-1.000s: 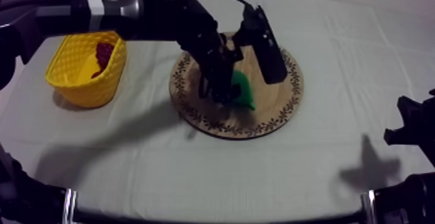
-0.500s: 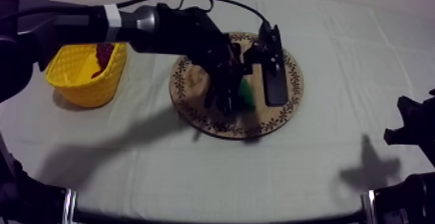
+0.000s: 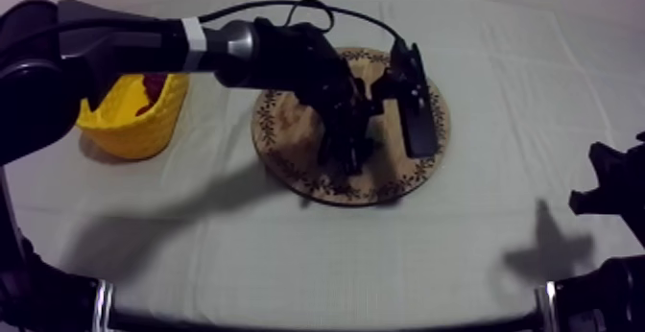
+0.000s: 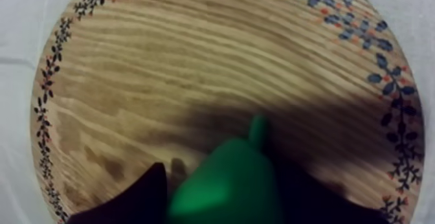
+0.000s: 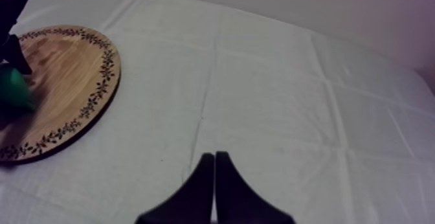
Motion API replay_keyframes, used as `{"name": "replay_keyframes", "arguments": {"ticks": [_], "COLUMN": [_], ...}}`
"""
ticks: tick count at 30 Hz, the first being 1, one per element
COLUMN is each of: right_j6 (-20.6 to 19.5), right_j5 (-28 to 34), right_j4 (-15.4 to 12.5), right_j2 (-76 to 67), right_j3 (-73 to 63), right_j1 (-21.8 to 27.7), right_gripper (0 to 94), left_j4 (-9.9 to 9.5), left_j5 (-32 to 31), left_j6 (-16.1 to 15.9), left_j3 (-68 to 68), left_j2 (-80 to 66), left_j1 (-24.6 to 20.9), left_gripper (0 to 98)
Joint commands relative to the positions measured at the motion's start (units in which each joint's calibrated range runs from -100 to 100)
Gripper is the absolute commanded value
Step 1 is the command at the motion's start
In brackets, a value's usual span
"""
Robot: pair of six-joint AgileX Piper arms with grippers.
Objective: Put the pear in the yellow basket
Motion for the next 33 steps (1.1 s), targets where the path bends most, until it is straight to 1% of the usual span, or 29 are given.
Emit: {"name": "replay_keyframes", "arguments": {"ticks": [1, 6, 11, 15, 19, 23, 26, 29, 31, 33], "right_j6": [0.0, 0.0, 0.0, 0.0, 0.0, 0.0, 0.0, 0.0, 0.0, 0.0], "right_j5": [0.0, 0.0, 0.0, 0.0, 0.0, 0.0, 0.0, 0.0, 0.0, 0.0], "right_j4": [0.0, 0.0, 0.0, 0.0, 0.0, 0.0, 0.0, 0.0, 0.0, 0.0], "right_j2": [0.0, 0.0, 0.0, 0.0, 0.0, 0.0, 0.0, 0.0, 0.0, 0.0], "right_j3": [0.1, 0.1, 0.1, 0.1, 0.1, 0.1, 0.1, 0.1, 0.1, 0.1], "right_j1": [0.0, 0.0, 0.0, 0.0, 0.0, 0.0, 0.0, 0.0, 0.0, 0.0], "right_gripper": [0.5, 0.5, 0.5, 0.5, 0.5, 0.5, 0.5, 0.5, 0.5, 0.5], "left_j4": [-0.63, -1.91, -1.99, -1.92, -1.44, -0.68, 0.65, 2.17, 2.40, 1.93], "left_j5": [0.2, 1.0, 3.5, 6.8, 12.9, 19.8, 21.9, 22.9, 23.8, 25.0], "left_j6": [0.9, 2.7, 4.0, 6.2, 8.5, 9.9, 10.5, 10.3, 10.3, 10.7], "left_j3": [-0.1, 0.3, 4.6, 9.3, 14.7, 21.1, 25.2, 28.1, 29.2, 29.8], "left_j2": [0.1, -2.2, -8.5, -15.6, -23.8, -32.7, -39.2, -44.9, -48.1, -50.4], "left_j1": [-0.2, -0.8, -1.8, -2.8, -3.8, -5.4, -7.9, -11.4, -13.5, -15.4], "left_gripper": [54.7, 54.3, 55.5, 55.5, 57.0, 56.9, 54.3, 53.9, 54.5, 55.0]}}
